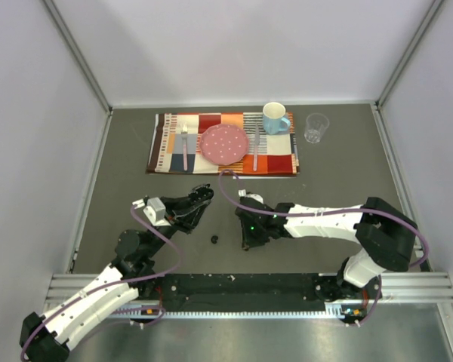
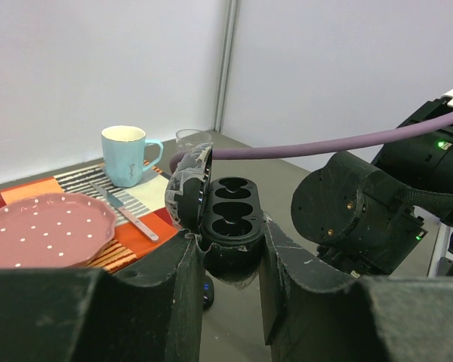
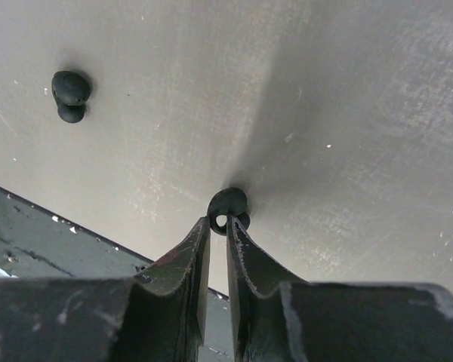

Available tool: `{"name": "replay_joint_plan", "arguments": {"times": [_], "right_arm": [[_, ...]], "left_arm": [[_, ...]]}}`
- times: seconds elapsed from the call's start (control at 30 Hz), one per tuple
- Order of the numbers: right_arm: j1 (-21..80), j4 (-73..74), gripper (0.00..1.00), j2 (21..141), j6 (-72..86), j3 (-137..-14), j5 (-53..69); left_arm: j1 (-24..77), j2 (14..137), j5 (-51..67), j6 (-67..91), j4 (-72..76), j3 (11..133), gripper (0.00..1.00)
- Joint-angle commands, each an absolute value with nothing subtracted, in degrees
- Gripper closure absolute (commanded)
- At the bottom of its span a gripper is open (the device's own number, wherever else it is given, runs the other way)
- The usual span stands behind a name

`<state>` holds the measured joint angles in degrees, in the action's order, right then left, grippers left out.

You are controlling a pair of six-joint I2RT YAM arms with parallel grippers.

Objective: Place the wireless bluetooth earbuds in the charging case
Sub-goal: Pick up the earbud from the center of the board.

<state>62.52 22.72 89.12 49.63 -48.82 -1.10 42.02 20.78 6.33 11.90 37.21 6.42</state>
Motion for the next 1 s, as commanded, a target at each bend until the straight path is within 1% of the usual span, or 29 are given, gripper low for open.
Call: {"name": "replay_joint_plan", "arguments": {"times": [0.0, 0.2, 0.3, 0.33, 0.47, 0.67, 0.8, 0.97], "right_arm": [[62.93, 25.75, 0.86, 88.51, 48.87, -50.27, -6.15], [63.02, 26.54, 0.86, 88.77, 49.31, -50.27, -6.68], [63.02, 26.72, 0.82, 88.6, 49.39, -50.36, -7.12], [63.02, 26.98, 0.79, 88.59, 49.39, -50.45, -7.21], [62.93, 27.16, 0.76, 88.42, 49.66, -50.27, -7.21], [63.02, 27.16, 0.76, 88.68, 49.48, -50.62, -7.12], [63.02, 27.77, 0.79, 88.24, 50.27, -50.45, -8.09], [62.93, 28.47, 0.78, 87.1, 50.89, -49.92, -9.23]], "left_arm": [[41.84, 20.74, 5.98, 12.04, 39.99, 6.24, 1.0], [41.84, 20.92, 5.98, 12.13, 40.17, 6.24, 1.0], [41.84, 21.0, 5.98, 12.13, 40.25, 6.24, 1.0], [41.84, 21.01, 6.06, 12.13, 40.34, 6.24, 1.0], [41.84, 21.44, 6.07, 12.3, 40.78, 6.24, 1.0], [41.75, 21.88, 6.33, 12.3, 40.96, 6.33, 1.0], [41.84, 21.88, 6.42, 12.39, 40.96, 6.33, 1.0], [41.84, 21.97, 6.42, 12.39, 41.04, 6.42, 1.0]]}}
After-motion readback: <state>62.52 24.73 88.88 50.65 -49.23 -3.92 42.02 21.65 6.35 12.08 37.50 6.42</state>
